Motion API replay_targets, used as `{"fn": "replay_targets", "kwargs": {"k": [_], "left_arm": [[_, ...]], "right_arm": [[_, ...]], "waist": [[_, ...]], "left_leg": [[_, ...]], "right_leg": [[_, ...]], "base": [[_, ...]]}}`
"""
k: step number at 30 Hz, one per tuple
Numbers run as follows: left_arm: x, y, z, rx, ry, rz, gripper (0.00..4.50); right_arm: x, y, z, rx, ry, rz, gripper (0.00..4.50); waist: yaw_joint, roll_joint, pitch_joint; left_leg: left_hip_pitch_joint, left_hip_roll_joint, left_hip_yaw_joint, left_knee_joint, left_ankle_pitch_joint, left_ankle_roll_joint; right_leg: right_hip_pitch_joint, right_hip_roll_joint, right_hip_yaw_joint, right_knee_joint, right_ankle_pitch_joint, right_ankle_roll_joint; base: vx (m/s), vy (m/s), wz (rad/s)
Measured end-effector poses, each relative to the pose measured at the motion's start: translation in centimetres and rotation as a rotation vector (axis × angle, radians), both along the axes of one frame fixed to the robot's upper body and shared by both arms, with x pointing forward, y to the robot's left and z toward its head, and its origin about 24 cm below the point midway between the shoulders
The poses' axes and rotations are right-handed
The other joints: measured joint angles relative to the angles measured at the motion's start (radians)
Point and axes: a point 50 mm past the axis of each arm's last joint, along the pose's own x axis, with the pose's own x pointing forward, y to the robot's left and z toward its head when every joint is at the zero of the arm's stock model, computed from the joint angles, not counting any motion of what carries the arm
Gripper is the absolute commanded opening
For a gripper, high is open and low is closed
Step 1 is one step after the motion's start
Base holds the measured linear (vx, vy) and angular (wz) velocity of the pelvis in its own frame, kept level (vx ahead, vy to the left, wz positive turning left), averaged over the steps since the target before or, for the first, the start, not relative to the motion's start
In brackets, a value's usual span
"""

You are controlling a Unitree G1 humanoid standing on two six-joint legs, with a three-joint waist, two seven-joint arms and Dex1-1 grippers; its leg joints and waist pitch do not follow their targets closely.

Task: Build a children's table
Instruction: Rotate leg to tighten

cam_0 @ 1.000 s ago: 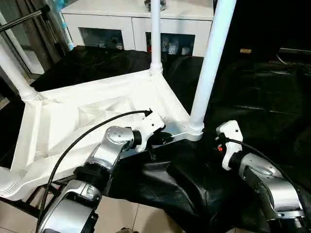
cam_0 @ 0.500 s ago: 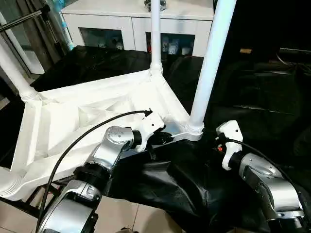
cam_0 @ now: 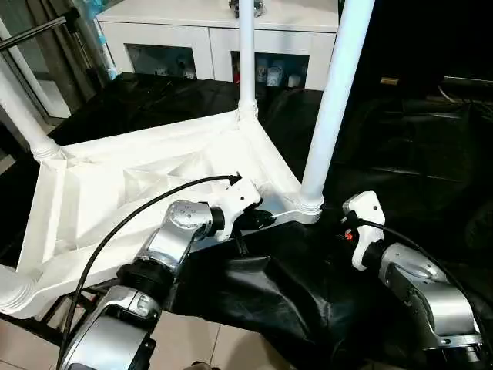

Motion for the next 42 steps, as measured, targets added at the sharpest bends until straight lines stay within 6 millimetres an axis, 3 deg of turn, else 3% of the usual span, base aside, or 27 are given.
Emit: {"fn": "replay_targets", "kwargs": {"k": [42], "left_arm": [[0.0,0.0,0.0,0.0,0.0,0.0,0.0]], "right_arm": [[0.0,0.0,0.0,0.0,0.0,0.0,4.44]], "waist": [[0.0,0.0,0.0]], "left_leg": [[0.0,0.0,0.0,0.0,0.0,0.0]], "right_leg": [[0.0,0.0,0.0,0.0,0.0,0.0]], "base": [[0.0,0.0,0.0]]}}
